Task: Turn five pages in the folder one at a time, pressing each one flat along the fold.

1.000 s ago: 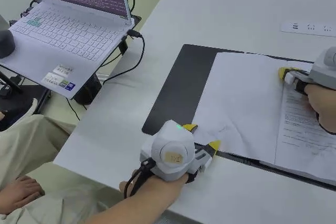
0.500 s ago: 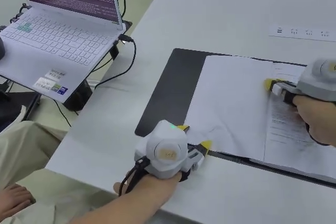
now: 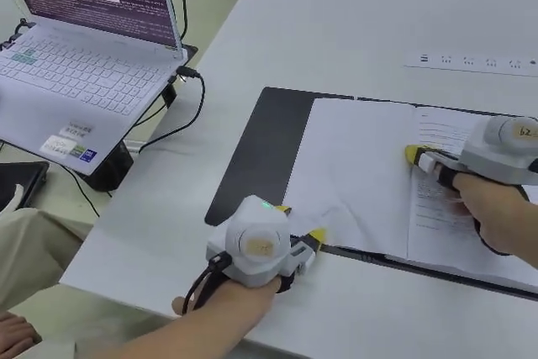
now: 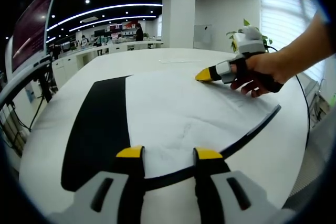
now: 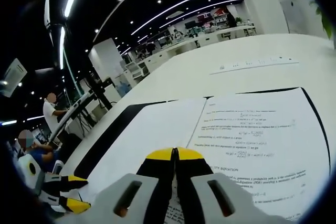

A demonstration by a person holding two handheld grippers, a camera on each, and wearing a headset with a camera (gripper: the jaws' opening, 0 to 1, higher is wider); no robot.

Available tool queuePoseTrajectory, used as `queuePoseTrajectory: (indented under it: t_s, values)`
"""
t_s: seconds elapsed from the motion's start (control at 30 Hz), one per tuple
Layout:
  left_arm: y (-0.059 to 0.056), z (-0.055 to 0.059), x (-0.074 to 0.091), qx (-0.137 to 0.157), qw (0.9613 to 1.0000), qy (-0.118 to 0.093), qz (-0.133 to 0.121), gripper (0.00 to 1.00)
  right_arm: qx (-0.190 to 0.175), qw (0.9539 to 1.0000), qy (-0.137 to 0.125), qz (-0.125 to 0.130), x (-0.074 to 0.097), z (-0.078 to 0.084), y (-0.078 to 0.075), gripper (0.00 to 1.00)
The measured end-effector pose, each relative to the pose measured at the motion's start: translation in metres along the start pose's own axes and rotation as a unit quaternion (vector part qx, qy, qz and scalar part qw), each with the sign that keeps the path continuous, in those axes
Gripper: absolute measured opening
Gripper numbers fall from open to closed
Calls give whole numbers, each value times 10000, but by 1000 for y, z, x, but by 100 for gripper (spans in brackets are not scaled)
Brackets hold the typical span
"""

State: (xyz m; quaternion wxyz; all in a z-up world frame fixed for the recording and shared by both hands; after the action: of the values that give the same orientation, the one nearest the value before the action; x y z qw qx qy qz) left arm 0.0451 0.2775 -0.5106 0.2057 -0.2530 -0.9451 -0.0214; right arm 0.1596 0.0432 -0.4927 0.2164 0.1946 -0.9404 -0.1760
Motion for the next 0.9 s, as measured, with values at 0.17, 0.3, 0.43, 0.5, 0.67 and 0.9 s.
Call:
queuePoseTrajectory:
  t_s: [0.17, 0.3, 0.43, 0.5, 0.67, 0.9]
  values:
    - [0, -1, 0, -19, 10000, 49, 19, 37, -45, 10000, 29, -52, 4, 5, 2, 0]
    - [0, -1, 0, -24, 10000, 59, 32, 37, -82, 10000, 11, -33, 11, 10, 5, 0]
    - [1, -1, 0, -40, 10000, 62, 55, 37, -102, 9999, 19, -29, 19, 16, 9, 0]
    - [1, -1, 0, -40, 10000, 60, 63, 37, -69, 9999, 31, -92, 24, 20, 11, 0]
    - [1, -1, 1, -52, 9999, 67, 105, 37, 31, 9996, 95, -246, 36, 28, 16, 0]
    - [1, -1, 1, -58, 9999, 64, 134, 37, 135, 9992, 200, -320, 50, 38, 27, 0]
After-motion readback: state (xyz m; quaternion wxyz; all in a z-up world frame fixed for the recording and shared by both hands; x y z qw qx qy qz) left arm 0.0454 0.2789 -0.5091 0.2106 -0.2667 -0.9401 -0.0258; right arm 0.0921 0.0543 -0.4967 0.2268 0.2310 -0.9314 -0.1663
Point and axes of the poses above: the centre of the closed fingertips' face, and the gripper's own axes: x roughly backward along the fingers, y roughly to its left, z roughly out of its underside, the point moved 9 cm from there along x, roughly backward along the fingers, and after that the axes turned 7 degrees about -y, right-handed, at the moved point
